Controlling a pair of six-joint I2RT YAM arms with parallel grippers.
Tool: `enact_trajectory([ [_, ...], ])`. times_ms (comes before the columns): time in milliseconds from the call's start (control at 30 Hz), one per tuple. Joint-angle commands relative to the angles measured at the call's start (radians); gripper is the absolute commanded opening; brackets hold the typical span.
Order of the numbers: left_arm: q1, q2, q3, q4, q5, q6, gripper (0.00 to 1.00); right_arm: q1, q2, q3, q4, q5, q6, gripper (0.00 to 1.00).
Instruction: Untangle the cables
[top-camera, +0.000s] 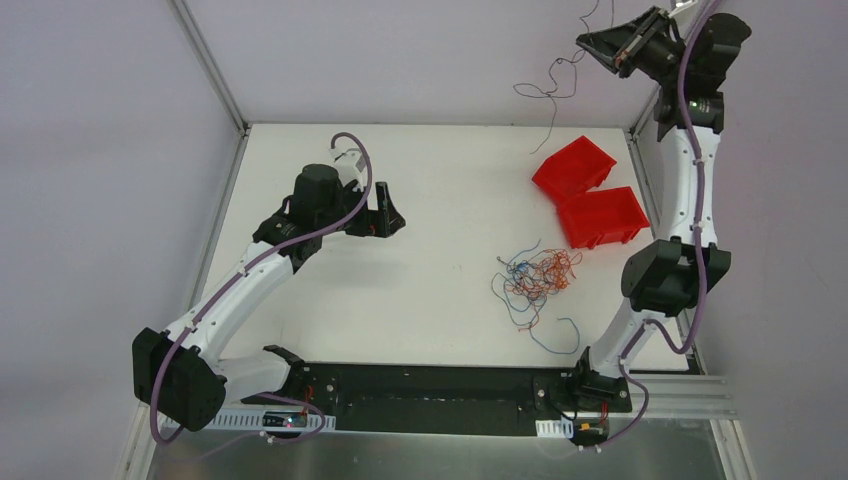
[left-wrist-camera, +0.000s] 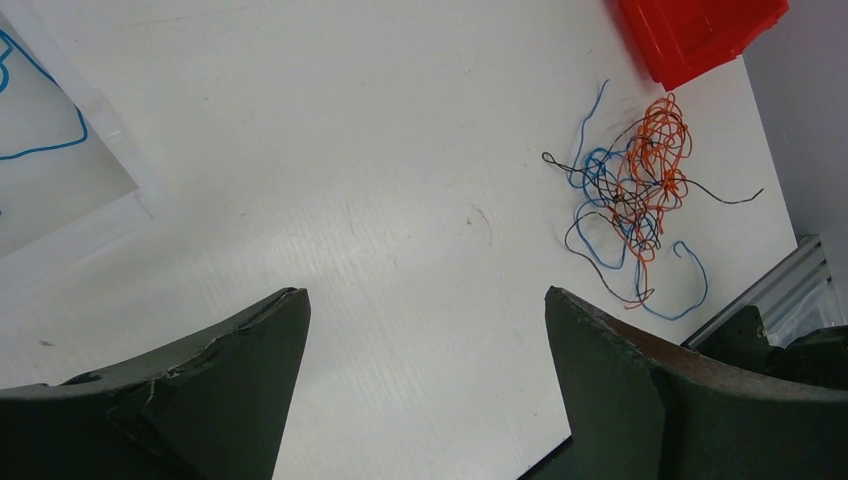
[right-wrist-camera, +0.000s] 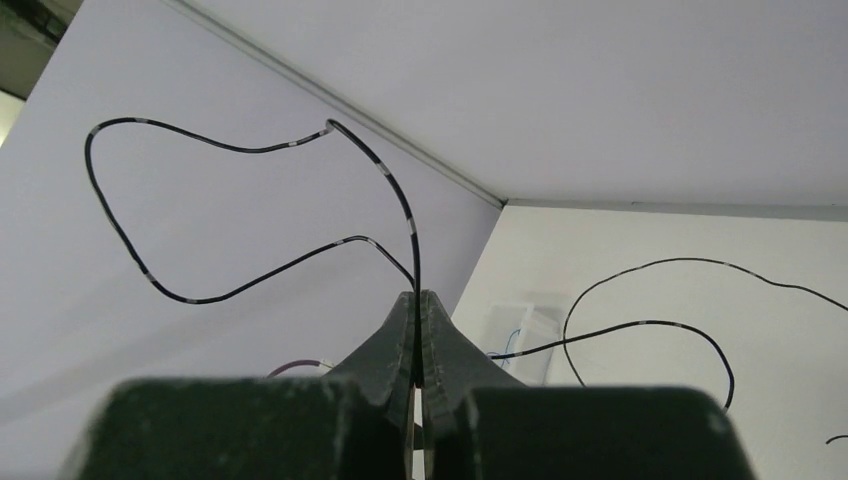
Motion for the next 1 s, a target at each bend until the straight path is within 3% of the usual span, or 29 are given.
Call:
enact_trajectory([
  [0, 0.003, -0.009, 0.018, 0.013, 0.02, -0.016, 0.9, -0.069, -0.014, 0.029, -0.033, 0.024, 0.056, 0.0],
  [667, 0.002, -0.012, 0.026, 0.011, 0.07, -0.022, 0.9, -0.302, -0.36, -0.548, -0.008, 0.08, -0.102, 0.0],
  [967, 0.002, -0.008, 0.053, -0.013, 0.087, -0.017, 0.9, -0.395, -0.296, -0.468, -0.056, 0.094, -0.102, 0.0],
])
